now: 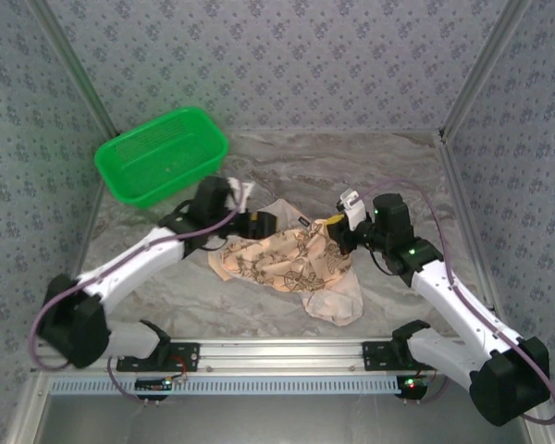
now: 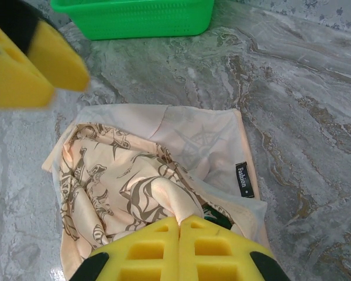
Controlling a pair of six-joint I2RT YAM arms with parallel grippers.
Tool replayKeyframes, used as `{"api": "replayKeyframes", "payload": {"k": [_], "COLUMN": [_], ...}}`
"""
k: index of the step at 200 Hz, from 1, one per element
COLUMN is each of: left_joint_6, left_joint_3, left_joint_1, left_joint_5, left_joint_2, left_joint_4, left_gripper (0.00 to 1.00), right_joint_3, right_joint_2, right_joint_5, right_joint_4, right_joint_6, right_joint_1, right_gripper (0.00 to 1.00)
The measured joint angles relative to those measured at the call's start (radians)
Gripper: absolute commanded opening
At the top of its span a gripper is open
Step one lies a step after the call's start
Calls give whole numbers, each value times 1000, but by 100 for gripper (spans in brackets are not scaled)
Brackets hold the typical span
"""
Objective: Fold the inside-out t-shirt
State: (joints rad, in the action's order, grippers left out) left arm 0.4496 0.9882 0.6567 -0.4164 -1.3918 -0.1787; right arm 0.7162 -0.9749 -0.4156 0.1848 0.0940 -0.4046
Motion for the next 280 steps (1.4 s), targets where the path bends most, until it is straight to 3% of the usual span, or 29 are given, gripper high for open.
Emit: {"api": "replayKeyframes", "payload": {"k": [11,16,21,36,51,78,115,135,149,156,171,187,205,243,280], "left_joint_6": [-22,-24,-31,-36,-31,13,89,149,206,232,269,293,248,90,-125], "left_joint_3": [45,57,66,85,90,12,-153,-269,-383,-435,-531,-586,-564,-344,-141], "left_joint_1": [45,60,73,97,87,-14,-201,-238,-238,-236,-229,-219,-199,-147,9], "left_joint_5": [1,0,-1,5,17,11,-45,-44,-56,-63,-61,-53,-55,-20,54], "left_joint_2": [-103,-141,-174,-258,-299,-227,131,243,238,211,106,54,77,167,33], "left_joint_4": [5,8,8,7,3,59,122,212,310,348,375,334,280,132,65], "left_gripper": [76,70,61,8,0,0,0,0,4,10,29,50,61,68,74], "right_joint_3": [0,0,0,0,1,8,23,17,-11,-27,-53,-47,12,203,177], "right_joint_2": [0,0,0,0,1,9,43,37,13,-1,-23,-27,-36,-132,-285], "right_joint_5": [0,0,0,8,49,166,373,464,484,486,492,471,414,306,242], "right_joint_4": [0,0,0,0,11,75,187,217,219,228,257,277,313,331,273], "right_joint_6": [0,0,-1,-5,-19,-57,-115,-166,-207,-222,-247,-237,-208,-100,-79], "right_joint_1": [0,0,0,0,4,50,138,159,172,171,154,131,100,-64,-153], "right_gripper": [5,5,5,4,3,0,0,0,0,9,37,50,54,57,60]}}
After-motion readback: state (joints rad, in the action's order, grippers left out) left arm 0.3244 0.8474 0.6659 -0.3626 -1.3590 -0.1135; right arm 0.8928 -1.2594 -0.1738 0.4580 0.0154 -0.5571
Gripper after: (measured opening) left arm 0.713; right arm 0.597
